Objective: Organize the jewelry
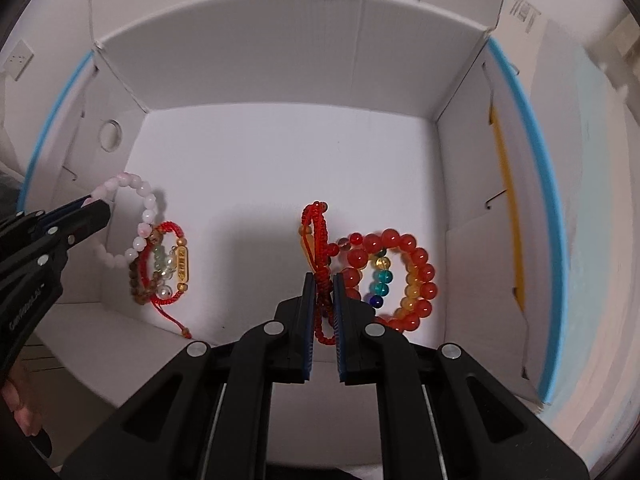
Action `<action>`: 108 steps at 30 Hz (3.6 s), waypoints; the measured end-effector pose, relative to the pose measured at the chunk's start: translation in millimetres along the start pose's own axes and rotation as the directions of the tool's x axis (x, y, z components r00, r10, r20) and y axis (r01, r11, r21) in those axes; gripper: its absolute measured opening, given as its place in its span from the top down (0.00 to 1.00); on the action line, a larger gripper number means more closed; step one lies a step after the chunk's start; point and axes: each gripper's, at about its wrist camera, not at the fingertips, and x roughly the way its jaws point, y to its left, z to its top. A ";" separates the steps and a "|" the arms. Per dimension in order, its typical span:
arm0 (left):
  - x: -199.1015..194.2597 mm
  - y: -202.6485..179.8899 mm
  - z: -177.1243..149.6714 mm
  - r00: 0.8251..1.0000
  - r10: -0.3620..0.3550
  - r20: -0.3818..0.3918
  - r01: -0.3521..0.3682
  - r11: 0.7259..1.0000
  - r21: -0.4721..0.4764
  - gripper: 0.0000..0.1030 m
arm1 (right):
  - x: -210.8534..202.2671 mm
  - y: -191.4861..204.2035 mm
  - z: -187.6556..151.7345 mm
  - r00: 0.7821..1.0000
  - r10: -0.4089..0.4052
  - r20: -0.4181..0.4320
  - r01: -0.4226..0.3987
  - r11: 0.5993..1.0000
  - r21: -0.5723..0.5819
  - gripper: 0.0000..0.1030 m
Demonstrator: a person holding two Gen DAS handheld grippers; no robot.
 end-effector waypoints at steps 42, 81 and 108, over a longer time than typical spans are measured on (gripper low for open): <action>-101.3 -23.5 -77.3 0.954 0.064 0.292 -0.053 0.998 -0.045 0.06 | -111.0 -29.9 -97.2 0.897 0.028 0.441 -0.081 0.992 0.100 0.07; -116.9 -35.9 -153.2 0.923 0.088 0.375 -0.070 0.996 -0.062 0.06 | -132.9 -16.4 -172.1 0.857 -0.036 0.513 -0.027 0.993 0.114 0.07; -121.2 -40.6 -151.1 0.923 0.080 0.376 -0.059 0.996 -0.066 0.06 | -138.3 -20.2 -173.0 0.851 -0.041 0.524 -0.026 0.993 0.119 0.07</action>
